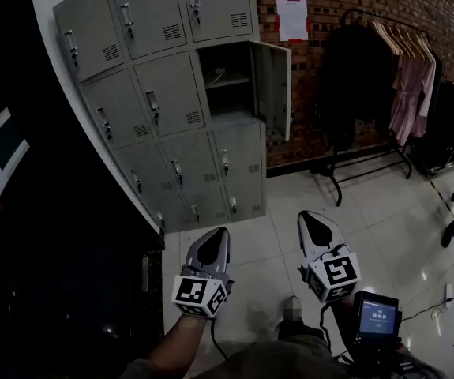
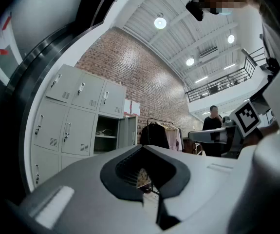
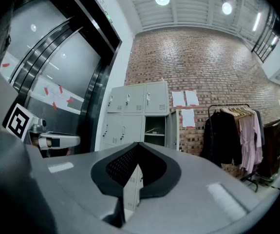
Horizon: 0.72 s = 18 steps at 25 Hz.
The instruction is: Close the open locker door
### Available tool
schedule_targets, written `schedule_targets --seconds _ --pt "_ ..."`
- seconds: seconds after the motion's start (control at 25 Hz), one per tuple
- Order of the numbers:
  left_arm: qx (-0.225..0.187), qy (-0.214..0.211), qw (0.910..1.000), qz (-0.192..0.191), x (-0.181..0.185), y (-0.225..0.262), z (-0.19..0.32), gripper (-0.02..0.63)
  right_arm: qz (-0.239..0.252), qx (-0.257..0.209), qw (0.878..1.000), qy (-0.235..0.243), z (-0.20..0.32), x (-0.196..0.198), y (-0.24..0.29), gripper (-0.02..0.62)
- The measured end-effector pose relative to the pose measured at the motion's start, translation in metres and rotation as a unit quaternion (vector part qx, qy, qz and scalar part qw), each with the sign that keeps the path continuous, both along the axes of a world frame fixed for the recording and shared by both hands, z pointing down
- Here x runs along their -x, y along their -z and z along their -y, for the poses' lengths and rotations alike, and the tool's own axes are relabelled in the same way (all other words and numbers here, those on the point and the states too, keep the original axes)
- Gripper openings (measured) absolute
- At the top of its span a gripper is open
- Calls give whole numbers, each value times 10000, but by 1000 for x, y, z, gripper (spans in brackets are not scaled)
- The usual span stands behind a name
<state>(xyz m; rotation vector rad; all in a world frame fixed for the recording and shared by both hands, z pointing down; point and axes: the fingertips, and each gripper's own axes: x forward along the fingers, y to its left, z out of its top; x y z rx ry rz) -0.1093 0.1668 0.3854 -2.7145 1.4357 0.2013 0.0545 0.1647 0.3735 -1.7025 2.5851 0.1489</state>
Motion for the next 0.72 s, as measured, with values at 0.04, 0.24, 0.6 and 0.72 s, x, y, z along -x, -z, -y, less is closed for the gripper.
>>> schedule_targets --seconds 0.04,0.24,0.6,0.72 --pt "-11 47 10000 16 -1 -1 7 -11 9 -9 10000 14 8 -2 -1 -5" --pt "-82 216 9997 66 -13 -6 56 -11 59 -70 9999 128 58 -15 -4 -5" --pt "-104 658 9977 84 -53 9 170 -11 120 -1 9986 518 182 -58 2 -5" --pt "-81 789 9968 96 -66 7 203 -11 115 16 9978 659 219 -69 0 -5"
